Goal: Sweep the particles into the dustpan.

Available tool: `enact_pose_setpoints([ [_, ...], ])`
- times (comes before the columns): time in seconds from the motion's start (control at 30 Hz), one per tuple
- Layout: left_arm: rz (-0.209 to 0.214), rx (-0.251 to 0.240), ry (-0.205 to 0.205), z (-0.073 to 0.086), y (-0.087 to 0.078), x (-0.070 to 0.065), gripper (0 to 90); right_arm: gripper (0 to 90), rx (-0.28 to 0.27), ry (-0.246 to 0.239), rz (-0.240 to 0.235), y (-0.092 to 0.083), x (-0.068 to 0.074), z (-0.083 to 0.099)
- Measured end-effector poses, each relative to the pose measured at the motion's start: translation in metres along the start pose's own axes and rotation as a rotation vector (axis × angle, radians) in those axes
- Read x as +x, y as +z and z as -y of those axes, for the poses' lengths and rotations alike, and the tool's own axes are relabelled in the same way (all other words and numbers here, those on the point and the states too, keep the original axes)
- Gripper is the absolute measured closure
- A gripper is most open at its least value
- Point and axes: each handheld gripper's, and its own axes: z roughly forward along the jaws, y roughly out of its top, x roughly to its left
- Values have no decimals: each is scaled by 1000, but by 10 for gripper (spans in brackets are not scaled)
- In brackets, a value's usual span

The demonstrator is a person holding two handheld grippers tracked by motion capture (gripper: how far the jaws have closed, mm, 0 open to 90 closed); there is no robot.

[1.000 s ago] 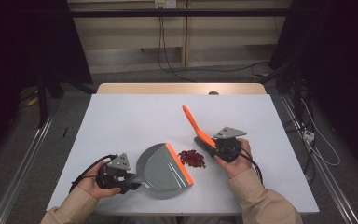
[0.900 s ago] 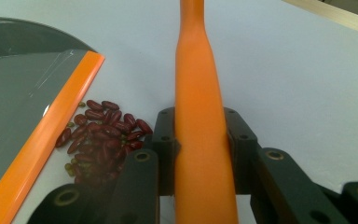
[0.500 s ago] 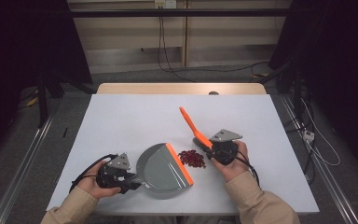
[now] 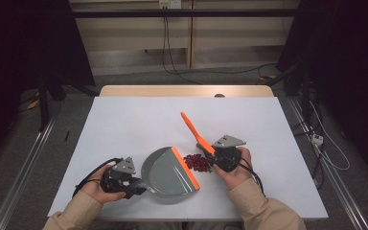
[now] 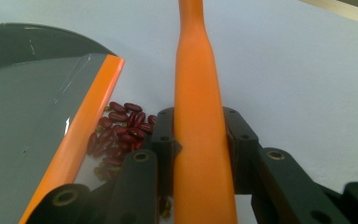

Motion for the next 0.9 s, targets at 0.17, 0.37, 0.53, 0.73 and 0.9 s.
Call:
enact_pose_setpoints([
  [0.17,-1,3,-2,-2,1,-1,627,703,-6,21,-12,0,4,0],
  [0.37,4,1,-6,-4,3,-1,627,703,-9,34,-12,0,9,0],
  [0.53,8,2,-9,-6,5,-1,627,703,-14,42,-16,1,14,0],
  [0.73,13,9,-12,-9,6,-2,626,703,-20,53,-20,1,19,-1],
  [0.9,15,12,-23,-11,8,-3,625,701,-30,65,-30,2,21,0],
])
